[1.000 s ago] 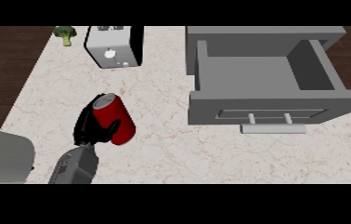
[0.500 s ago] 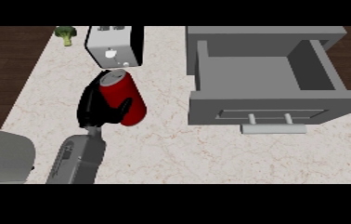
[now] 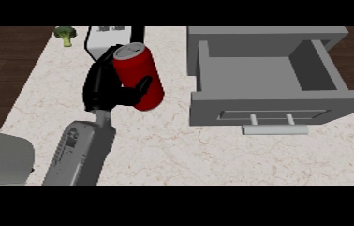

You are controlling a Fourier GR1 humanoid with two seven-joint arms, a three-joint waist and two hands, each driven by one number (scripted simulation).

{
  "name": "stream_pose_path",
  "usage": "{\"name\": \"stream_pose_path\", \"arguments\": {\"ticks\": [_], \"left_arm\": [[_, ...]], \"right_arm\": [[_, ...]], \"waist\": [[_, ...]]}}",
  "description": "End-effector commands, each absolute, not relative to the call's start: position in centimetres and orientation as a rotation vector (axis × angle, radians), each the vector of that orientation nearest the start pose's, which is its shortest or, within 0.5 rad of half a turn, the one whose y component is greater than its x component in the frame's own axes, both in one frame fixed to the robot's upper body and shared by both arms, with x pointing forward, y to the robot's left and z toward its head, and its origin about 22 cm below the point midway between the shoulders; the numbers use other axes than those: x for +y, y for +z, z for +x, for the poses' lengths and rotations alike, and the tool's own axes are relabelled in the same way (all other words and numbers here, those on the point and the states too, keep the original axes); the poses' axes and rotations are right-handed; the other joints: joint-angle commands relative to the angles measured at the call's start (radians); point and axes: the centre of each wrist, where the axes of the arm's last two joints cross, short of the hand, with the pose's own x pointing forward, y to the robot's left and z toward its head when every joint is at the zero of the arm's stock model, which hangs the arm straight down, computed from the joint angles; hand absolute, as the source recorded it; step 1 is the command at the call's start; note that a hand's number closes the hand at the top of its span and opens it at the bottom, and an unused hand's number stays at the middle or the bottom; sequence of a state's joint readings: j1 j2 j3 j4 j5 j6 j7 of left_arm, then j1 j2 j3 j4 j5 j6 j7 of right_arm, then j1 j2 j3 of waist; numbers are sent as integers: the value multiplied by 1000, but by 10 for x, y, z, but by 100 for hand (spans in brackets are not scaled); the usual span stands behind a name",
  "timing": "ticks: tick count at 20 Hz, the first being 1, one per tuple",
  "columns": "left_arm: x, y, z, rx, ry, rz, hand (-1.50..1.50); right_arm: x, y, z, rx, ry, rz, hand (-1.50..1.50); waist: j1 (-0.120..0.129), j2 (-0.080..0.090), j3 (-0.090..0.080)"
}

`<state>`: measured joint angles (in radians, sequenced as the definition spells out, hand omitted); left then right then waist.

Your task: Pick up the can, place it into the drawer and close the drawer

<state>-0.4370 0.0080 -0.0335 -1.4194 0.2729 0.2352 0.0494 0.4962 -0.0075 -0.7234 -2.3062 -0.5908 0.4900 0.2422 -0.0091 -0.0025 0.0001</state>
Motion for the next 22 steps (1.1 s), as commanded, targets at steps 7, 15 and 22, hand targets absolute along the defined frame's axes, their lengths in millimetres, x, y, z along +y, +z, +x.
{"name": "stream_pose_path", "arguments": {"ticks": [7, 15, 22], "left_arm": [[134, 151, 354, -1726, 145, -204, 150], [85, 175, 375, -1723, 119, -225, 150], [38, 198, 385, -1740, 98, -179, 150]], "right_arm": [[-374, 128, 61, -1781, -113, -163, -150], [-367, 124, 68, -1779, -151, -150, -150], [-363, 108, 67, -1805, -127, -143, -150]], "waist": [[-1, 1, 0], [-6, 3, 0], [-22, 3, 1]]}}
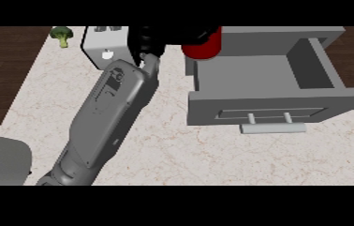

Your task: Pick up the can, place it into the drawer and close the drawer

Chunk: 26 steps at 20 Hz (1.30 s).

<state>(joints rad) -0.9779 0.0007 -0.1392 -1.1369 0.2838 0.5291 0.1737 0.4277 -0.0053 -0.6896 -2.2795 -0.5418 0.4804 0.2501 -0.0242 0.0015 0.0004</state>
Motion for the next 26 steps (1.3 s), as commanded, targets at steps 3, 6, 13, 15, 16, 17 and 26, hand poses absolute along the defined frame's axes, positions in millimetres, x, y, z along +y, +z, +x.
{"name": "stream_pose_path", "arguments": {"ticks": [3, 6, 13, 15, 16, 17, 26], "left_arm": [[41, 205, 403, -1753, 98, -211, 150], [21, 220, 398, -1730, 91, -184, 150], [8, 214, 413, -1720, 78, -195, 150], [5, 207, 406, -1711, 43, -206, 150], [-7, 229, 412, -1715, 68, -182, 150], [-4, 218, 412, -1707, 50, -190, 150], [-11, 198, 417, -1676, 45, -114, 150]], "right_arm": [[-359, 122, 74, -1795, -144, -151, -150], [-357, 113, 69, -1785, -142, -137, -150], [-361, 111, 78, -1780, -129, -126, -150], [-356, 127, 67, -1786, -139, -151, -150], [-363, 130, 79, -1815, -122, -136, -150], [-358, 120, 82, -1798, -137, -128, -150], [-351, 131, 85, -1804, -137, -127, -150]], "waist": [[-2, 2, 0], [-8, 0, 0], [-21, 5, 1], [-12, 1, 0], [-33, 7, 1], [-22, 6, 1], [-33, 9, 1]]}}
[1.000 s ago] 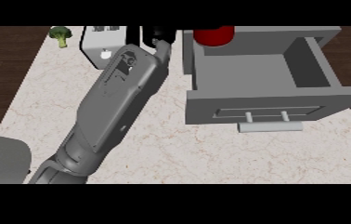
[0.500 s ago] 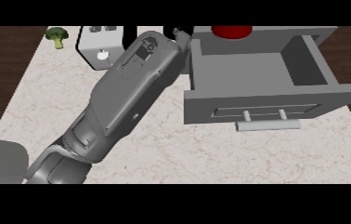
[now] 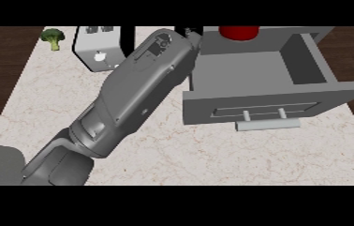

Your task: Pick up the can, place it into the drawer and close the drawer

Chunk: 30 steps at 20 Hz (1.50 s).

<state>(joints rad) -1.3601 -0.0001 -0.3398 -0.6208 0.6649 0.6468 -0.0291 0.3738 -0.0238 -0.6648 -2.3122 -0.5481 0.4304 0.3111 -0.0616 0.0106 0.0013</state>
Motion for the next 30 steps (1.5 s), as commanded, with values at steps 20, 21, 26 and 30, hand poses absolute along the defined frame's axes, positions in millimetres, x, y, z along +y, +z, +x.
{"name": "stream_pose_path", "arguments": {"ticks": [20, 21, 26, 30], "left_arm": [[-15, 163, 415, -1631, 60, 58, -150], [-8, 154, 419, -1627, 40, 60, -150], [-15, 177, 422, -1638, 96, 49, -150], [-18, 167, 414, -1660, 112, 39, -150]], "right_arm": [[-355, 127, 87, -1803, -101, -104, -150], [-354, 131, 83, -1805, -102, -119, -150], [-358, 132, 94, -1808, -117, -135, -150], [-352, 140, 110, -1885, -69, -122, -150]], "waist": [[-27, 5, 1], [-27, 7, 1], [-20, 8, 0], [-26, 11, 1]]}}
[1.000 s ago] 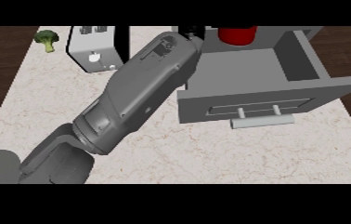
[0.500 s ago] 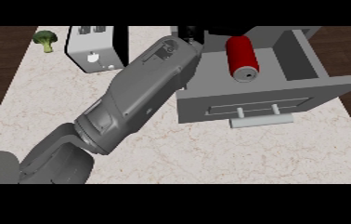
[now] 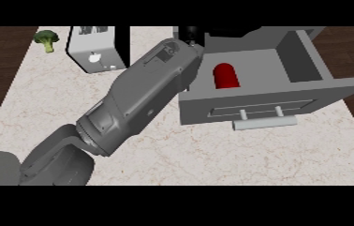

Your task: Pick up the can, place it into the drawer and close the drawer

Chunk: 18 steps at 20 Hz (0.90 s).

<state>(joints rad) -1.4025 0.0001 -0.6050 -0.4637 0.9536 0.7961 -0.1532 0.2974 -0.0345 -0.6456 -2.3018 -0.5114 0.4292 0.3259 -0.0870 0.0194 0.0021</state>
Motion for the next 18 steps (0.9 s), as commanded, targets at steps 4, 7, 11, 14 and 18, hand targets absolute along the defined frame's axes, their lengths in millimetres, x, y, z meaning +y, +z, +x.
{"name": "stream_pose_path", "arguments": {"ticks": [4, 7, 11, 14, 18], "left_arm": [[-18, 174, 416, -1691, 117, -11, -150], [-15, 168, 417, -1701, 131, -3, -150], [-27, 194, 415, -1740, 116, -15, -150], [-18, 178, 418, -1780, 136, -27, -150], [-29, 186, 409, -1756, 137, -11, -150]], "right_arm": [[-348, 165, 98, -1946, 192, -324, -150], [-346, 167, 98, -1982, 272, -320, -150], [-333, 168, 116, -2031, 342, -381, -150], [-313, 184, 122, -2040, 420, -478, -150], [-297, 174, 148, -2033, 536, -490, -150]], "waist": [[-5, 7, -1], [-1, 1, 0], [34, -1, 0], [54, 1, -2], [57, -1, 0]]}}
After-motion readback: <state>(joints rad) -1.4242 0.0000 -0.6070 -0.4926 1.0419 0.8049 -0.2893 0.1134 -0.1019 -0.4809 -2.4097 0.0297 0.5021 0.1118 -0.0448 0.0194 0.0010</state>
